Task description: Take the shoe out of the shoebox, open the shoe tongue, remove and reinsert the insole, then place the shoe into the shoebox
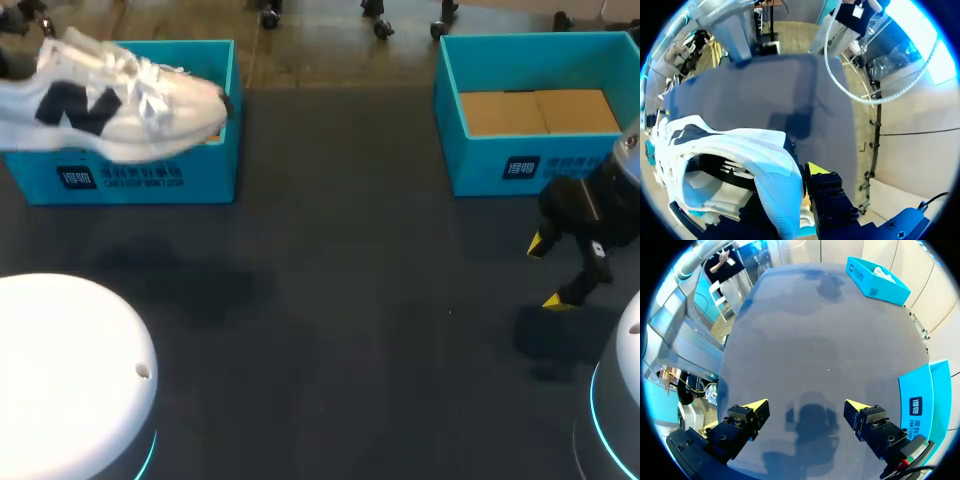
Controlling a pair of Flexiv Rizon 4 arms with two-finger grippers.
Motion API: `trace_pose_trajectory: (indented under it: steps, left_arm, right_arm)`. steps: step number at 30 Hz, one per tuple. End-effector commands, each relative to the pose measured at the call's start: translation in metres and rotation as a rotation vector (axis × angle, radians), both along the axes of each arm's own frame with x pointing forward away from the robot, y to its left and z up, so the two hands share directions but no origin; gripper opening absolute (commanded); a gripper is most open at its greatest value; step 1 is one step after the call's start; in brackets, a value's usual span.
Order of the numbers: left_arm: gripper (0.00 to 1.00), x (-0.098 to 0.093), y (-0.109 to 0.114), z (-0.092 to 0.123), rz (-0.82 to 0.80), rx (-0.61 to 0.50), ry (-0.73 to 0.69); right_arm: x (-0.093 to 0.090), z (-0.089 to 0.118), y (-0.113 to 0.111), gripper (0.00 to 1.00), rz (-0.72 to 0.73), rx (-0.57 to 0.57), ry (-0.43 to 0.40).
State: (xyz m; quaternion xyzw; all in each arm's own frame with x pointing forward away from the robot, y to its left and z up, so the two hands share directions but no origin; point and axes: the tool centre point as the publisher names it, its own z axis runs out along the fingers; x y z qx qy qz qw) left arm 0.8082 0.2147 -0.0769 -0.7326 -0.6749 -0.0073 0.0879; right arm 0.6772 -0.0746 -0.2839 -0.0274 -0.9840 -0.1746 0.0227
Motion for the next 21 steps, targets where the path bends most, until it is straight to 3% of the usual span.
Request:
trace_pose_trajectory:
  steps: [1,6,9,13,21]
  left_arm:
    - [0.00,-0.053,-0.006,-0.005,-0.027,-0.009,-0.090]
    - [0.00,-0.077,-0.025,-0.022,-0.048,-0.012,-0.039]
    - [0.00,-0.079,-0.030,-0.021,-0.015,-0.036,-0.044]
    - [0.00,-0.093,-0.050,-0.038,-0.025,-0.015,-0.052]
    - [0.00,-0.099,-0.075,-0.059,0.004,-0.010,-0.074]
  right_arm:
    - [0.000,-0.001,0.000,1.00,0.000,-0.002,-0.001]
    - [0.000,-0.001,0.000,1.00,0.000,-0.002,-0.001]
    - [0.000,-0.001,0.000,1.00,0.000,-0.002,-0.001]
    - [0.000,-0.001,0.000,1.00,0.000,-0.002,-0.001]
    - [0.000,-0.001,0.000,1.00,0.000,-0.002,-0.001]
